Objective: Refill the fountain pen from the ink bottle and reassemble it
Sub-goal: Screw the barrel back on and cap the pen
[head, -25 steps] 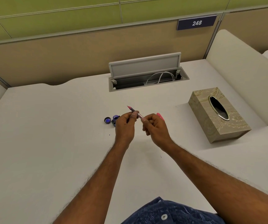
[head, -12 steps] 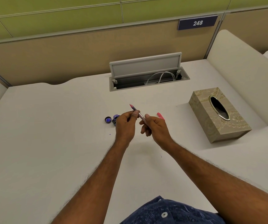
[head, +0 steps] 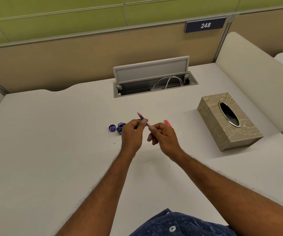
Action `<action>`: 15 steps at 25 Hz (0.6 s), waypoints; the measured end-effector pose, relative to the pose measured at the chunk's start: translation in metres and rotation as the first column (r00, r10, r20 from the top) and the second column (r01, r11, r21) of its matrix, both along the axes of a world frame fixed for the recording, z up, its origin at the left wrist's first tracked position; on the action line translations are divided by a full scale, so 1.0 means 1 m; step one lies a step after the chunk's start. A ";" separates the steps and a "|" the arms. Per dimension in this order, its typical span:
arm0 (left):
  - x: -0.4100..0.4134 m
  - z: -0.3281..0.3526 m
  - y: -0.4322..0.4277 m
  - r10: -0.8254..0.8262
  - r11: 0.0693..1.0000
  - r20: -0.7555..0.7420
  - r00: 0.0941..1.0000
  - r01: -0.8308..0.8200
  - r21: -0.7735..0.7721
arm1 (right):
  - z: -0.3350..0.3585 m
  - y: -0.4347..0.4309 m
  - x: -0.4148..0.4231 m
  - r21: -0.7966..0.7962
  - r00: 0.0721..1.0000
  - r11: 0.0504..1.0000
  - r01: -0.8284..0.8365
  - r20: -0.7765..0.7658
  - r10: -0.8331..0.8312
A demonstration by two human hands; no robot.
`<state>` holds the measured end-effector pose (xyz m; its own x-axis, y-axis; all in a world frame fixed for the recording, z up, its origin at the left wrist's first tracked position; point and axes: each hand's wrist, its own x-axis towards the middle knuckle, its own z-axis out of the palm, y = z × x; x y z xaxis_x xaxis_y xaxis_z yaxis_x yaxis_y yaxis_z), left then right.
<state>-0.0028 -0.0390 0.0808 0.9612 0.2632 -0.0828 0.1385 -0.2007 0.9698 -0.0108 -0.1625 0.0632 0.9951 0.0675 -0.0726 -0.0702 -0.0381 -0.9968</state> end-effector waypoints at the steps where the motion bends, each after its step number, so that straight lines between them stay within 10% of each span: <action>1: 0.000 0.000 0.000 -0.004 1.000 0.003 1.000 0.004 0.005 | -0.001 0.000 0.000 0.008 1.000 1.000 -0.015 -0.012 0.015; 15: -0.001 -0.014 0.001 -0.040 0.999 -0.061 0.997 0.040 0.012 | -0.024 -0.001 -0.003 -0.186 0.999 0.981 -0.054 -0.011 0.053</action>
<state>-0.0037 -0.0379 0.0668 0.9643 0.2260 -0.1379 0.1884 -0.2199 0.9571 -0.0138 -0.1636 0.0394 0.9899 0.1056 -0.0949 -0.0689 -0.2271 -0.9714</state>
